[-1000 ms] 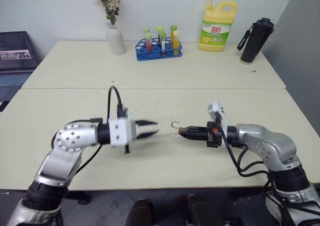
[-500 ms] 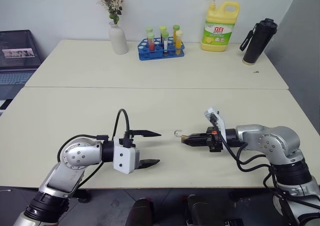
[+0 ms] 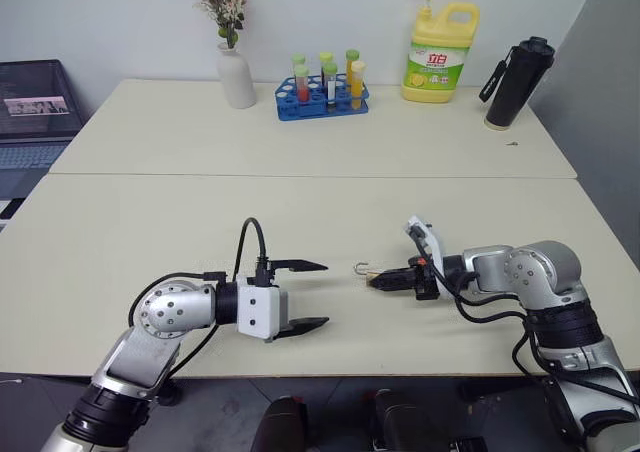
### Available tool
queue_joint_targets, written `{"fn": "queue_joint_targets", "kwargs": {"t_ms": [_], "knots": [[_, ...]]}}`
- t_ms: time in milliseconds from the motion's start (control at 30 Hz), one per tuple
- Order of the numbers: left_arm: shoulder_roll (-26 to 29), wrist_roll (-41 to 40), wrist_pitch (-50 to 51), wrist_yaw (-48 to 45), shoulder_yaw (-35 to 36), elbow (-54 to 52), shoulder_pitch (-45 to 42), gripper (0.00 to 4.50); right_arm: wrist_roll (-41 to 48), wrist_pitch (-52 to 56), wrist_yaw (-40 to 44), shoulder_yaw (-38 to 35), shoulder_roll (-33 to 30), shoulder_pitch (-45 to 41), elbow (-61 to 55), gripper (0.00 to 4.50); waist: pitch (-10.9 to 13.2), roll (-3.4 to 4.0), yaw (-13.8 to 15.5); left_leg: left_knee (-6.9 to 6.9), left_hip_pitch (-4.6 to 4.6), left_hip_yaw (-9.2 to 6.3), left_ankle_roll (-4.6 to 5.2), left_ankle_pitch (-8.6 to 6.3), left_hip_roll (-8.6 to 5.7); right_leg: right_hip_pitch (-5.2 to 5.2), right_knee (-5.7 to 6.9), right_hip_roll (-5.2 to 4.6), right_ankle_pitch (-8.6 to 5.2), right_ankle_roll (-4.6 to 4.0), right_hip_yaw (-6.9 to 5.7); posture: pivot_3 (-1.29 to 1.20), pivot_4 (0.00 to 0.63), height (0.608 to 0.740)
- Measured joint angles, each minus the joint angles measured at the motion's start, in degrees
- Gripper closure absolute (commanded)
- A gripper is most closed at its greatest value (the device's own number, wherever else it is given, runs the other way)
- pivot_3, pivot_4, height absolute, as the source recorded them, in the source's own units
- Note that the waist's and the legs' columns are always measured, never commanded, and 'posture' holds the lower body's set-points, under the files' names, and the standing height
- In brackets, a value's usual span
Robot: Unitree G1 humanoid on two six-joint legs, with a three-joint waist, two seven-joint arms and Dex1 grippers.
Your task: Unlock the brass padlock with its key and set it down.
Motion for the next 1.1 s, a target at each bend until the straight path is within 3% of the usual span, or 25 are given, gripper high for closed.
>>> {"fn": "queue_joint_targets", "kwargs": {"t_ms": [267, 300, 467, 767, 1100], "knots": [[-0.53, -0.59, 1.38, 0.34, 0.01, -0.08, -0.09, 0.45, 0.09, -0.72, 2.20, -0.30, -2.50, -0.28, 0.92, 0.12, 0.00, 0.00, 0.15, 0.03, 0.01, -0.03, 0.00, 0.00, -0.04, 0.05, 0.00, -0.01, 0.00, 0.01, -0.03, 0.00, 0.150, 0.740], [-0.53, -0.97, 2.11, 0.45, 0.04, -0.13, -0.05, 0.45, 0.08, -0.94, 2.67, -0.32, -3.48, -0.28, 0.70, 0.02, 0.00, 0.00, 0.20, 0.03, 0.01, -0.03, 0.00, 0.00, -0.06, 0.05, -0.01, -0.01, 0.00, 0.01, -0.04, 0.00, 0.150, 0.740], [-0.33, -4.61, 9.85, 2.44, 2.40, -3.20, 1.61, 0.45, -10.40, -21.00, 11.68, 5.91, -16.36, 5.22, -4.34, 0.02, 0.00, 0.00, 0.22, 0.01, -0.02, -0.01, 0.02, -0.01, -0.13, 0.04, -0.09, -0.09, -0.04, 0.08, -0.03, 0.00, 0.150, 0.740], [1.00, -7.07, 23.85, 6.46, 6.45, -7.63, 7.12, 0.45, -22.53, -61.78, 21.81, 4.71, -17.71, 14.35, -7.45, 0.02, 0.02, 0.00, -0.37, -0.01, 0.06, -0.08, 0.01, -0.01, 0.10, 0.02, 0.00, 0.14, -0.07, 0.01, -0.06, 0.00, 0.150, 0.740], [4.56, -11.71, 30.01, 4.36, 10.77, -9.88, 8.81, 0.45, -22.20, -64.83, 26.11, 2.08, -18.04, 15.65, -6.44, 0.02, 0.03, 0.00, 0.00, 0.02, 0.08, -0.02, 0.01, -0.01, 0.02, 0.05, 0.01, 0.01, -0.06, -0.01, -0.01, 0.00, 0.150, 0.740]]}}
